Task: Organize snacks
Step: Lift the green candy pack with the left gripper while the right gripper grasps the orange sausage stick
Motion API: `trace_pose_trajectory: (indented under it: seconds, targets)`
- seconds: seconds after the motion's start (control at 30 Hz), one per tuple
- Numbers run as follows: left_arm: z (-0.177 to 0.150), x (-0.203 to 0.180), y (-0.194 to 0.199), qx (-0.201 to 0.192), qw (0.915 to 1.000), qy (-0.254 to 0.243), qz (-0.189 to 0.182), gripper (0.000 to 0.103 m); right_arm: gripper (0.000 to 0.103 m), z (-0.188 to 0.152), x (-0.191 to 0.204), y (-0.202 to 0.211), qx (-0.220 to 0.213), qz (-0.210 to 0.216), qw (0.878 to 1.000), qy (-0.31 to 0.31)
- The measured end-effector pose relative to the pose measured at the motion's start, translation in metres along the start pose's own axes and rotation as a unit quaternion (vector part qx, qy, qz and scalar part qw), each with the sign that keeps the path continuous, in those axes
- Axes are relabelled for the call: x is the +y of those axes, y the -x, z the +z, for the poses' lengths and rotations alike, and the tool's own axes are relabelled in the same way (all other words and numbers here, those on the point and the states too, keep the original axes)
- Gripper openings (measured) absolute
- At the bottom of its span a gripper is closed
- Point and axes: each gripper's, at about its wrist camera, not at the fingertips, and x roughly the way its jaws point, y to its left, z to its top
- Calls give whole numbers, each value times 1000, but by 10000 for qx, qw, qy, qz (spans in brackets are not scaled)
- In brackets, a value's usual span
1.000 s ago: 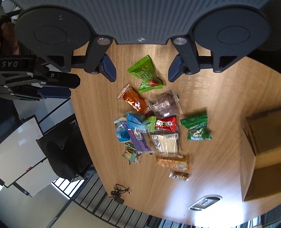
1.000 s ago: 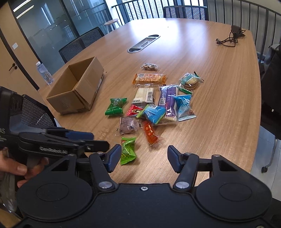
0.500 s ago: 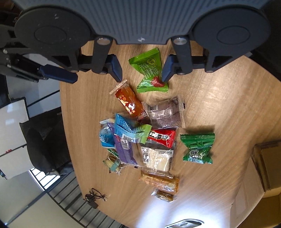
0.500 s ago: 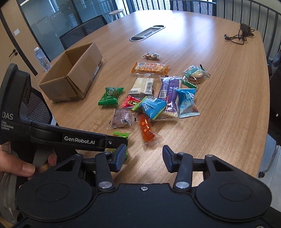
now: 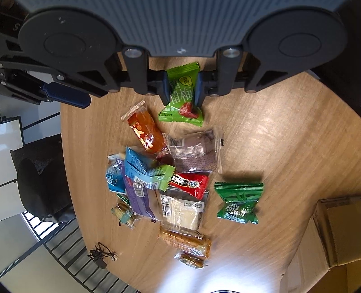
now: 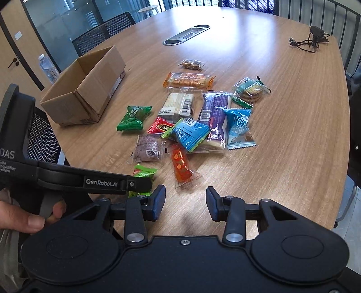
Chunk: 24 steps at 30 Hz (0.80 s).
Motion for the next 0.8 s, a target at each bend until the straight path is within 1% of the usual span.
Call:
trace_pose_trajectory:
  seconds: [0.17, 0.3, 0.53, 0.8]
  targets:
    - [2, 6, 12, -132, 9999, 30, -53, 19, 42, 5, 5, -11, 46, 30, 9999, 152]
    - [4, 12, 22, -239, 9997, 60, -51, 19, 50, 10, 6, -21, 77, -30, 9997, 216]
    - [9, 30, 31, -383, 9989, 265, 55, 19, 51, 15, 13, -38, 154, -14, 9989, 442]
    - [15, 43, 35, -479, 9980, 372, 156, 19, 51, 23, 14, -53, 142, -10, 9990, 424]
